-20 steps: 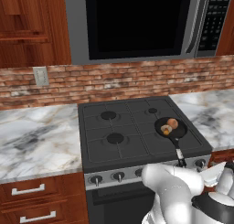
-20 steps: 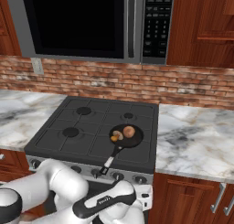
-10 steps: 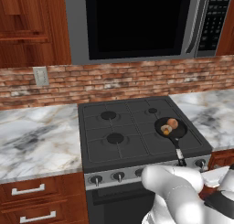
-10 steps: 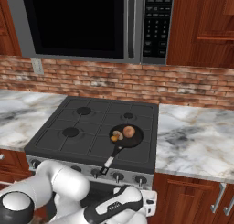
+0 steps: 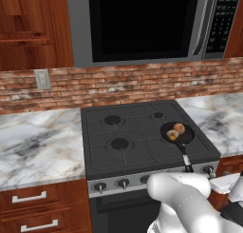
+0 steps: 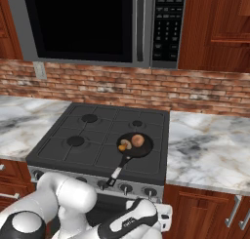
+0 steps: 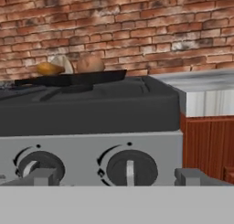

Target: Put the onion and mushroom in the pan. Then turn on the front right burner and set the heat to medium.

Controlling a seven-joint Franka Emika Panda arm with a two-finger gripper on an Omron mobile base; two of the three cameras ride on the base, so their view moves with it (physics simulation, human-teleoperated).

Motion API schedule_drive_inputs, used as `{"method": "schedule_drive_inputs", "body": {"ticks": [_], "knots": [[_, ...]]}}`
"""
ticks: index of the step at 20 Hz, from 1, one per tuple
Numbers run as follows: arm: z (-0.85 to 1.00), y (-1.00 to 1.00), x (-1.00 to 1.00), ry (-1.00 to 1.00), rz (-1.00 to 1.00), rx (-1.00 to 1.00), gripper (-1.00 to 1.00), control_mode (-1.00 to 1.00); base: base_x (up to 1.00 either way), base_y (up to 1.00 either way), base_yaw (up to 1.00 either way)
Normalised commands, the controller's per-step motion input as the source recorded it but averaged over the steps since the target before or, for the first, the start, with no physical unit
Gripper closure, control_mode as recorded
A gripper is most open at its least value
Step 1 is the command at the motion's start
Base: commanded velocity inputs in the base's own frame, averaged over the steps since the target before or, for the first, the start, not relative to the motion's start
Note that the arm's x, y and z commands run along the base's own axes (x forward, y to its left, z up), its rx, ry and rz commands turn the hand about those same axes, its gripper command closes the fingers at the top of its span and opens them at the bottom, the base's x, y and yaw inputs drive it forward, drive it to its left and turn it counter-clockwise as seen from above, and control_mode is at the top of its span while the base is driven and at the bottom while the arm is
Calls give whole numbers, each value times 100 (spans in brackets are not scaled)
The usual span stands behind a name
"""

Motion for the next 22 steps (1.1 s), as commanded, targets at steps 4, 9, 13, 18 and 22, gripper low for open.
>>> {"method": "schedule_drive_inputs", "body": {"ticks": [4,9,13,18,22], "knots": [[-17,0,9,0,0,0,-100,-100,0,0,0],[-9,0,17,0,0,0,-100,-100,0,0,0],[-9,0,36,0,0,0,-100,-100,0,0,0],[-14,0,15,0,0,0,-100,-100,0,0,0],[-19,0,0,0,0,0,-100,-100,0,0,0]]}}
